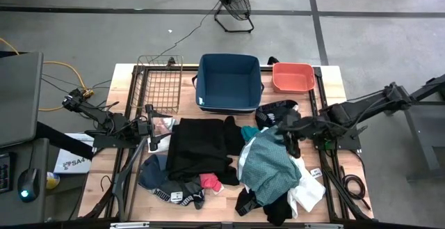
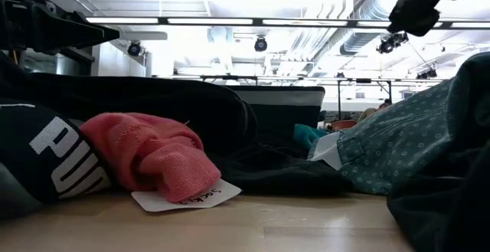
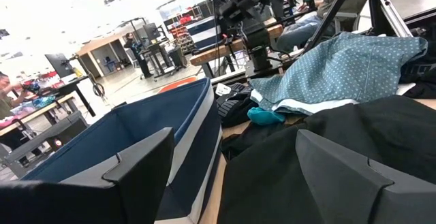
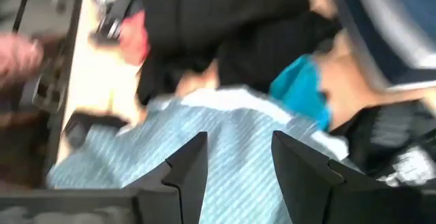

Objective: Pick & Place Cloths
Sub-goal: Put the patient gown into the blue laundry organizer

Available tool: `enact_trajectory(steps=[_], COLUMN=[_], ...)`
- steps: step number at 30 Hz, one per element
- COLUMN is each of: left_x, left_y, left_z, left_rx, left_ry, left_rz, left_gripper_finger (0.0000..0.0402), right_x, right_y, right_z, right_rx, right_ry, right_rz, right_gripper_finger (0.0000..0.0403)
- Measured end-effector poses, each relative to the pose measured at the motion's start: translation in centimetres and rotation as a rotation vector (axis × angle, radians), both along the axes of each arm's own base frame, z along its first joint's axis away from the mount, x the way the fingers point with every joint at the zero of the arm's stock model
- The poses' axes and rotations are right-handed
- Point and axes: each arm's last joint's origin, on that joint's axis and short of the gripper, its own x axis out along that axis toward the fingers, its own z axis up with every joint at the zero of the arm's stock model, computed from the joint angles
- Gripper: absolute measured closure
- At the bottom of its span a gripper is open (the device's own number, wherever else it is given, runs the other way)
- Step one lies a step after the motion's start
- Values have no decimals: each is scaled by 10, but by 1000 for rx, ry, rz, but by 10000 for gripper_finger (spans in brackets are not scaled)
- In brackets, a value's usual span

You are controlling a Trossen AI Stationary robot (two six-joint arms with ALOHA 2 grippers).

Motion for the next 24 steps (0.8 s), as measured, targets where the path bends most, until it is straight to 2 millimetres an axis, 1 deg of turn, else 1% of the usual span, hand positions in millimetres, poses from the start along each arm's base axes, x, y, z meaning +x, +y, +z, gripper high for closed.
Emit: enact_trajectory(steps=[6, 10, 15, 21, 24], left_x=[0, 0, 0, 0, 0], left_y=[0, 0, 0, 0, 0], left_z=[0, 0, 0, 0, 0], left_rx=[0, 0, 0, 0, 0], left_ry=[0, 0, 0, 0, 0], left_rz=[-1, -1, 0, 0, 0], left_gripper_finger=[101, 101, 101, 101, 101], right_x=[7, 10, 13, 15, 15], right_y=[23, 34, 39, 41, 38], right_z=[-8, -16, -23, -26, -26], right_rx=[31, 48, 68, 95, 81], right_ry=[173, 227, 273, 303, 306], right_rz=[152, 223, 191, 210, 107], right_gripper_finger=[248, 248, 248, 248, 248])
